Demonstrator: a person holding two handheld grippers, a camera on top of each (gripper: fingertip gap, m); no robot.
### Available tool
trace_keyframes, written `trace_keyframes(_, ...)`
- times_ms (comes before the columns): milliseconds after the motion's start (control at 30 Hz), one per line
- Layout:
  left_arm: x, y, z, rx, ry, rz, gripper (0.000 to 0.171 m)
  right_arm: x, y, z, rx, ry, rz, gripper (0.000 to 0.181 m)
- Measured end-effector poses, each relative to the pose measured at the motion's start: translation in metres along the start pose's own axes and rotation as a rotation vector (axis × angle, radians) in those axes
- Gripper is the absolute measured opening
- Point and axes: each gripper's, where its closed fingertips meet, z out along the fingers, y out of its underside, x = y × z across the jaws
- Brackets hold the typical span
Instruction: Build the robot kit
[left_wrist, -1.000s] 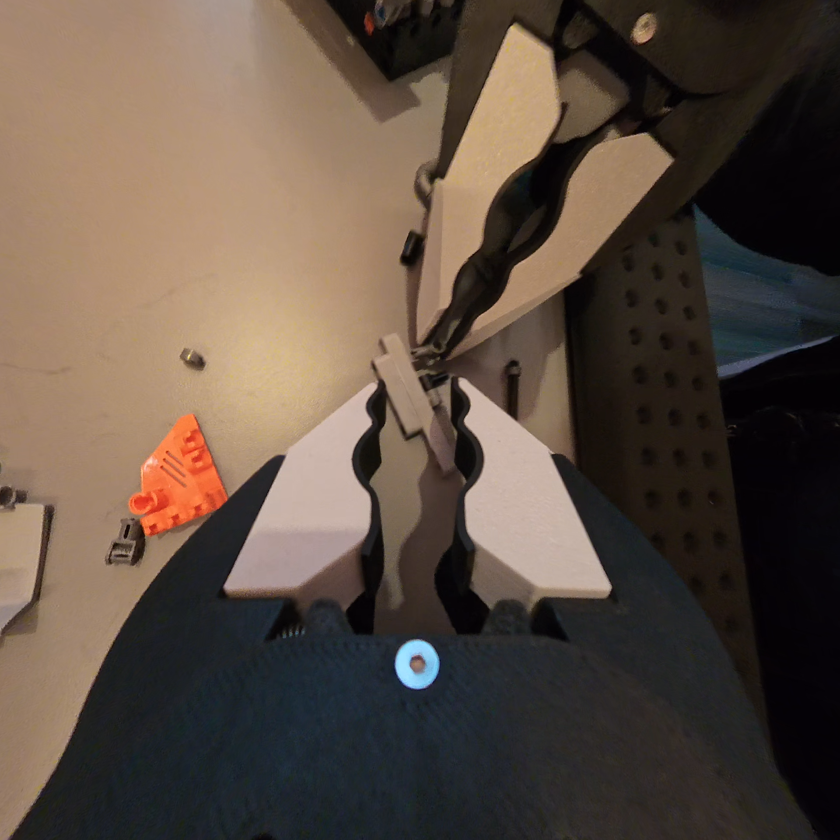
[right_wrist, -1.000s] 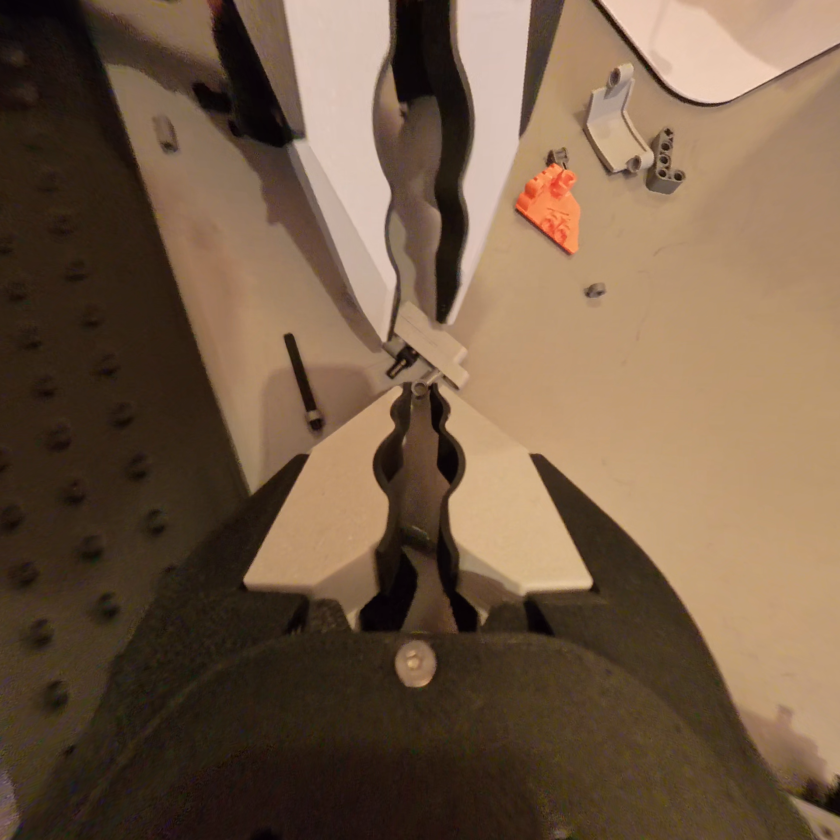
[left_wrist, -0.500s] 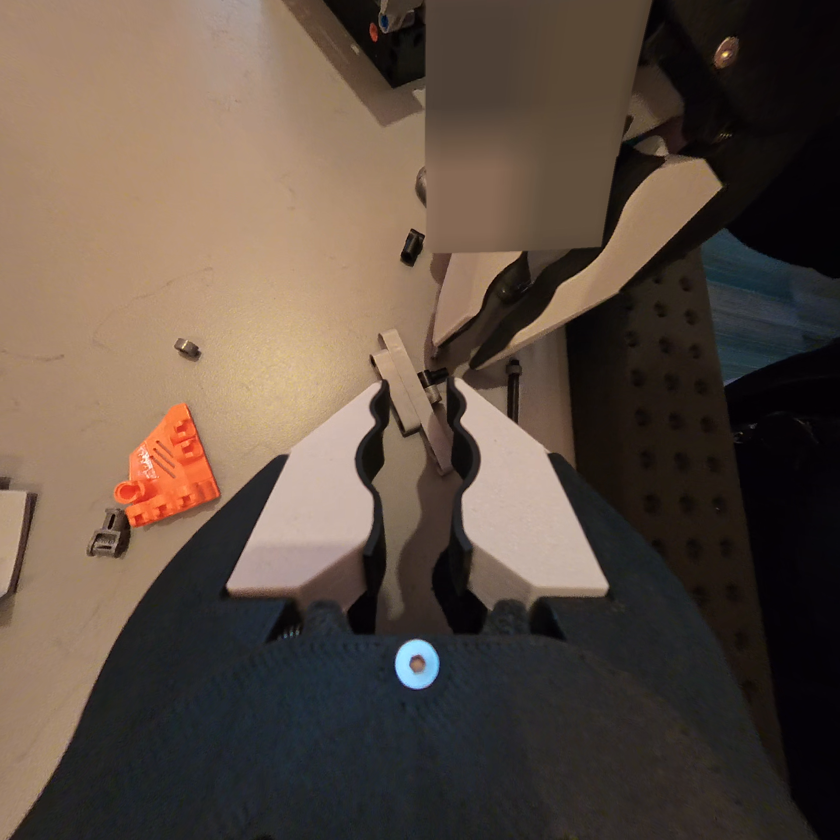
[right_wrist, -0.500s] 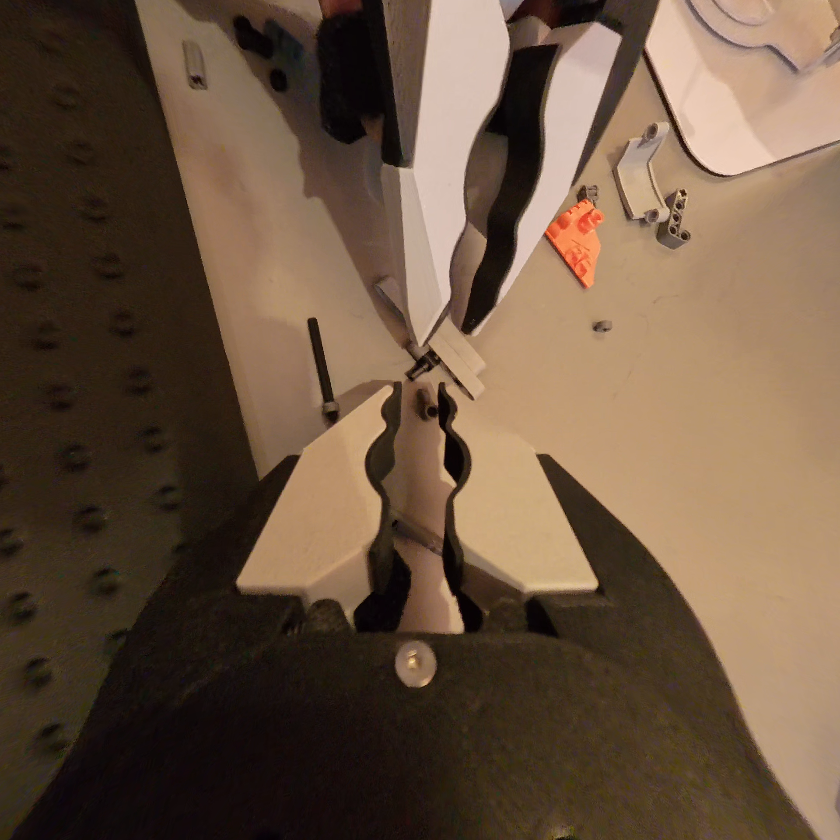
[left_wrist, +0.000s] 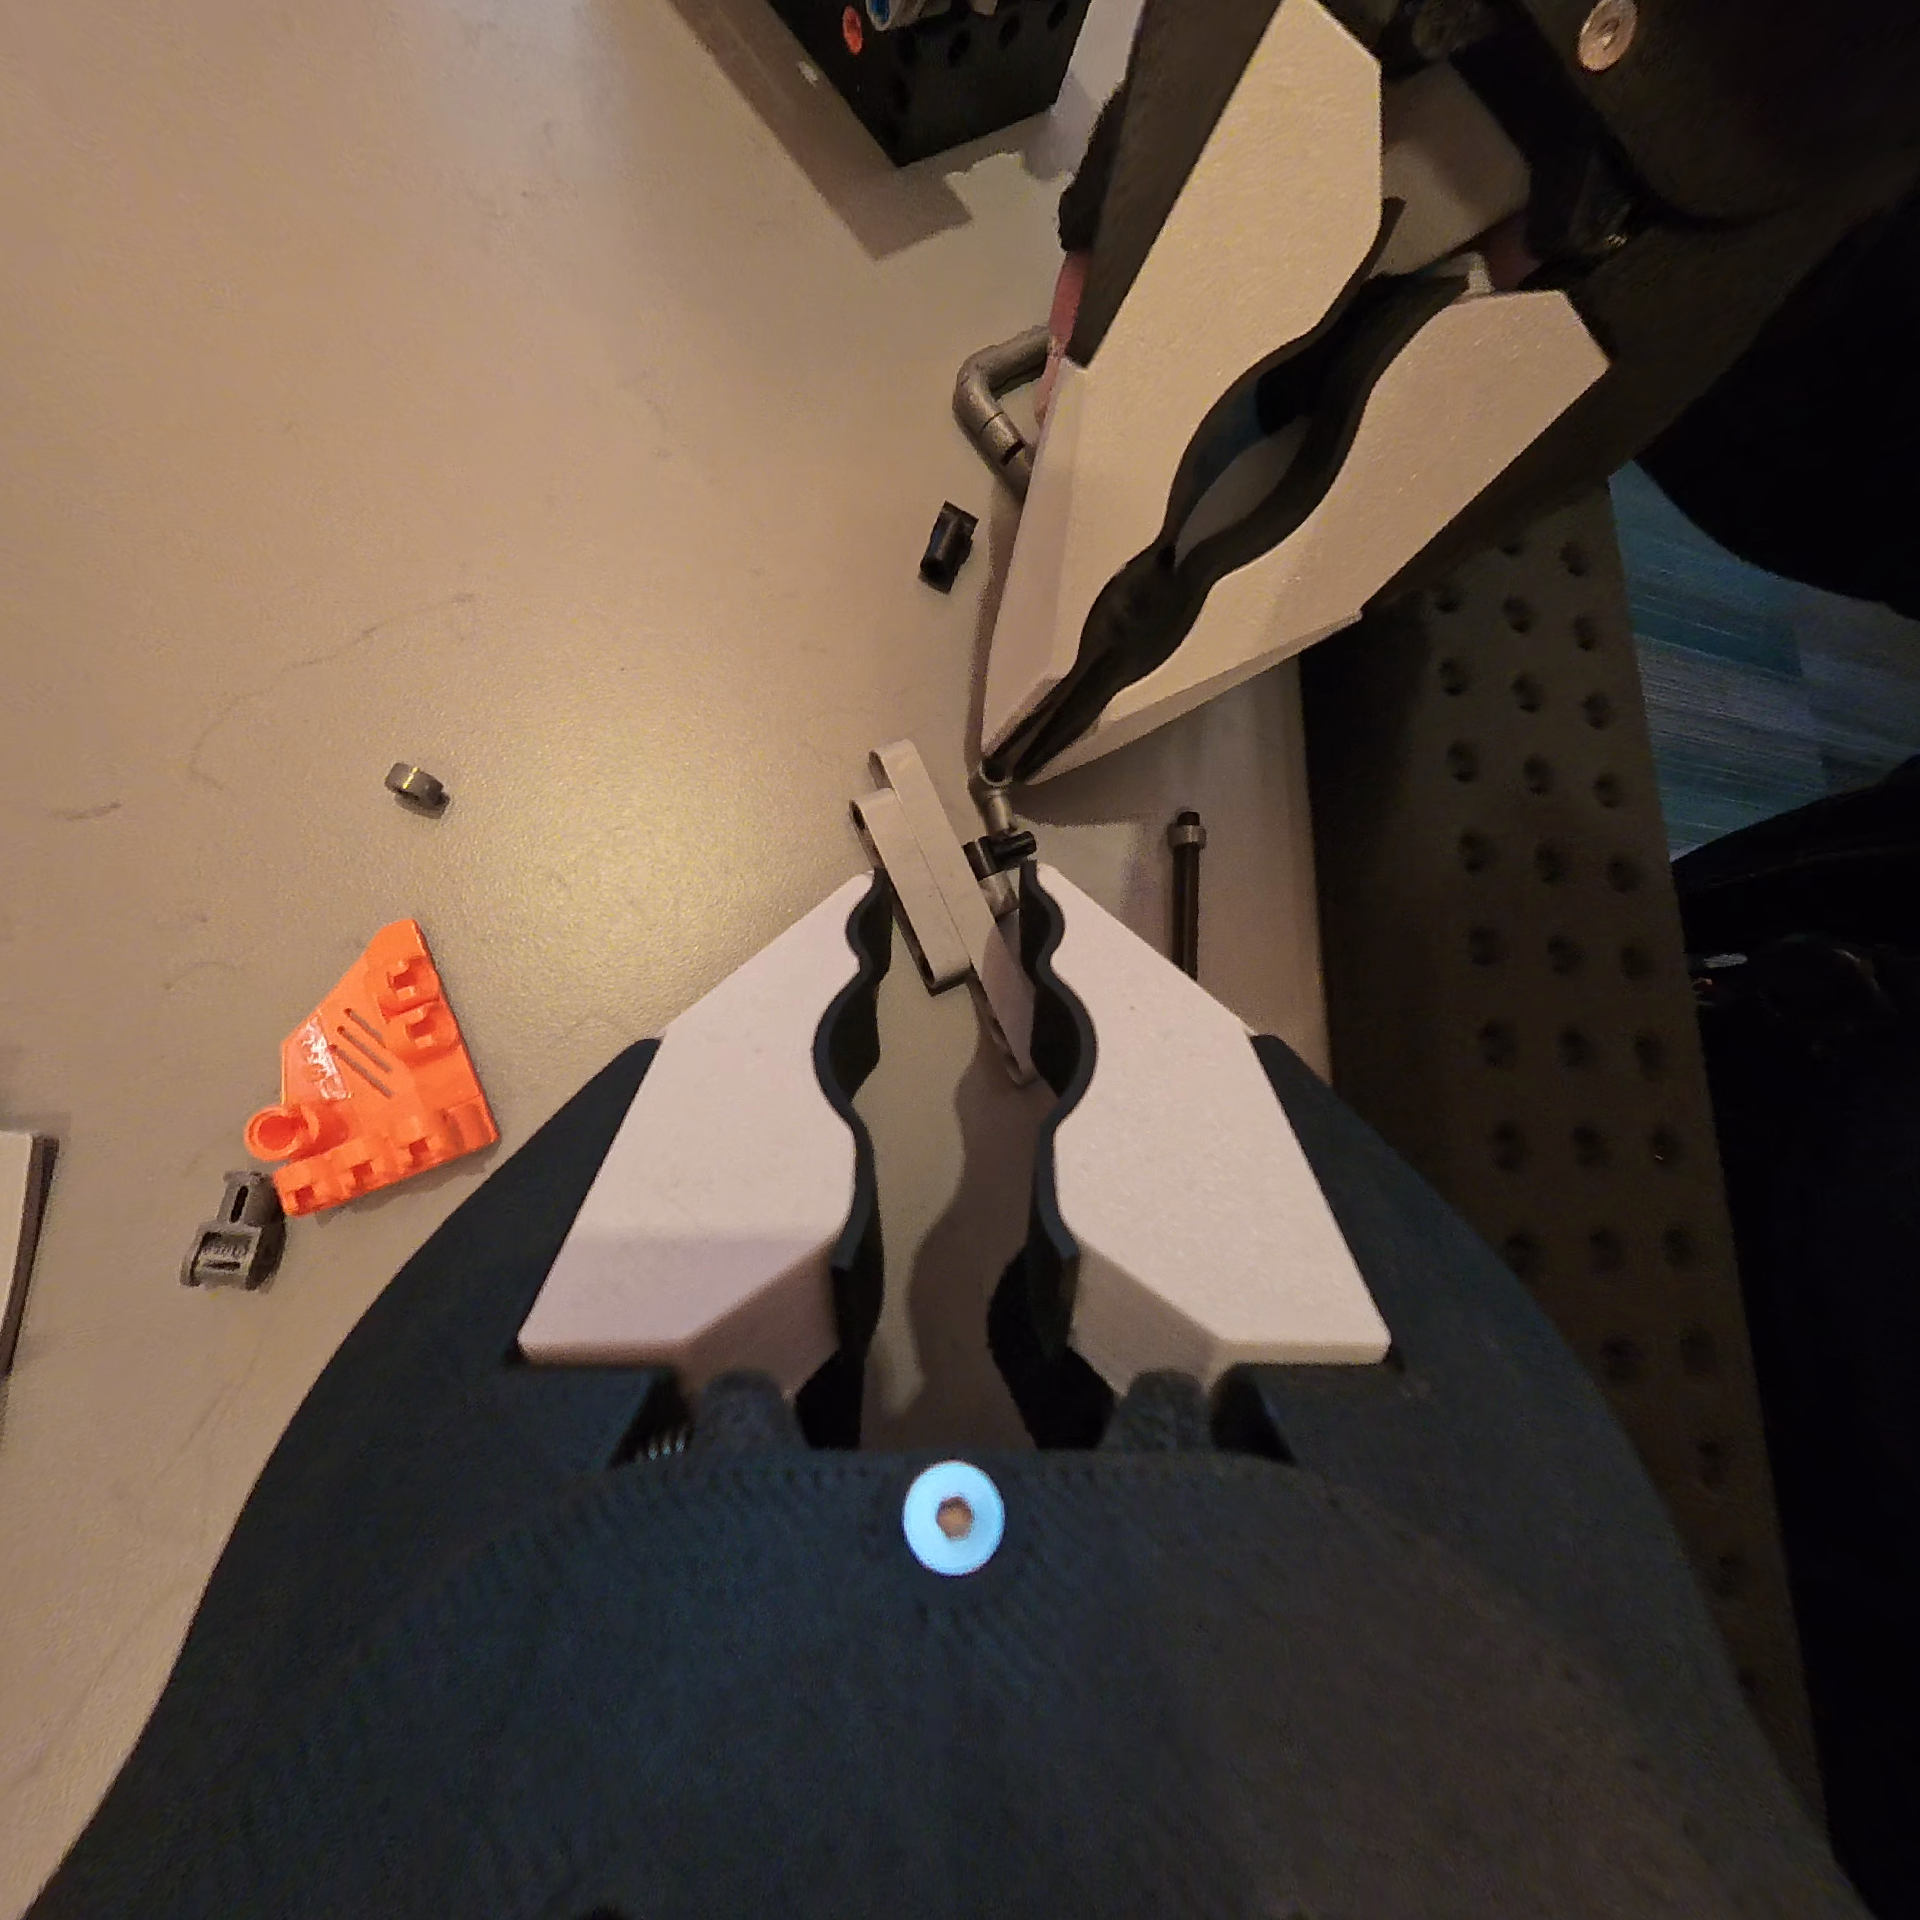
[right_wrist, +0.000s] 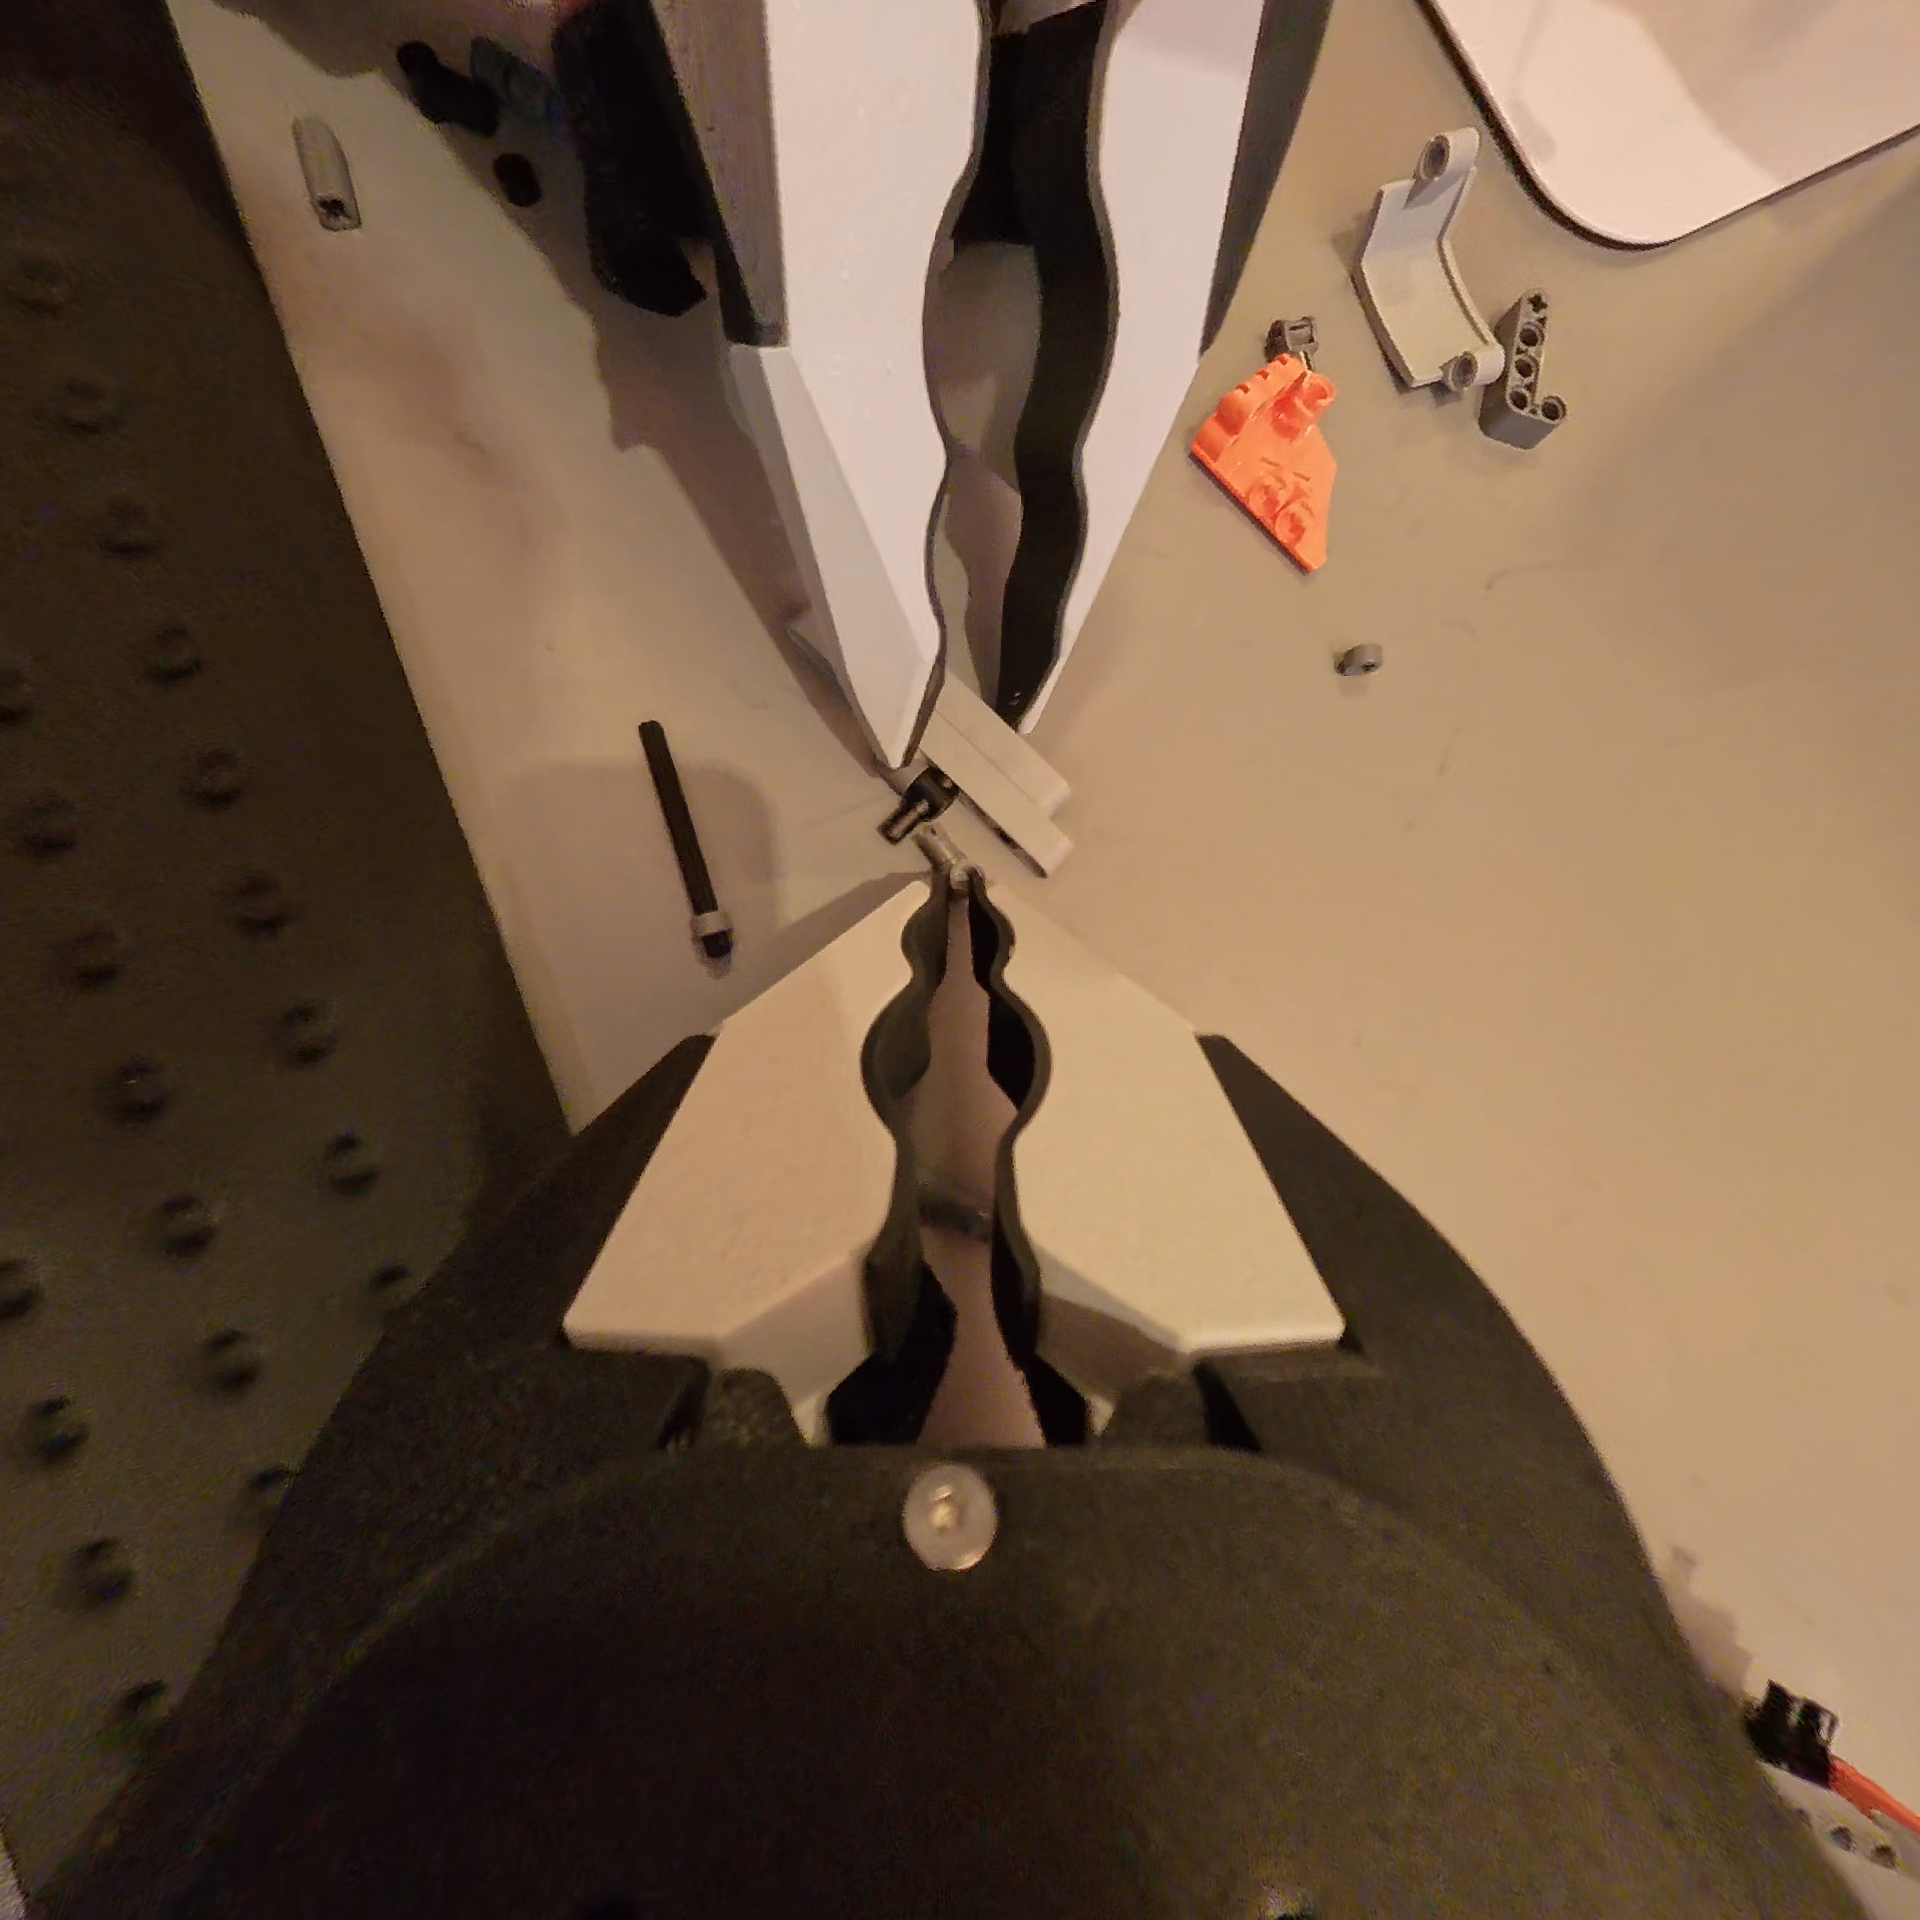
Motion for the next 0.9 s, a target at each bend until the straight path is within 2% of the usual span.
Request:
trace_keyframes(100, 0.0, 0.001, 0.001, -0.003, 0.001, 0.0, 0.022, 0.001, 0.006, 0.002, -0.038, -0.028, 0.061, 0.0)
trace_keyframes(167, -0.001, 0.002, 0.001, -0.009, 0.0, 0.001, 0.022, -0.003, 0.004, 0.002, -0.011, -0.051, 0.098, 0.0)
trace_keyframes(233, -0.001, 0.002, 0.001, -0.008, -0.001, 0.002, 0.022, -0.002, 0.008, 0.0, -0.017, -0.022, 0.084, 0.0)
trace_keyframes(400, -0.001, 0.002, 0.001, -0.008, 0.002, -0.002, 0.022, 0.003, -0.01, -0.004, 0.061, -0.005, 0.073, 0.0)
trace_keyframes(733, -0.002, 0.003, 0.001, -0.004, 0.006, -0.01, 0.019, -0.004, 0.007, 0.002, 0.004, -0.012, 0.038, 0.0)
trace_keyframes(900, -0.002, 0.003, 0.001, -0.002, 0.01, -0.013, 0.019, 0.006, -0.005, -0.003, 0.057, 0.033, 0.051, 0.0)
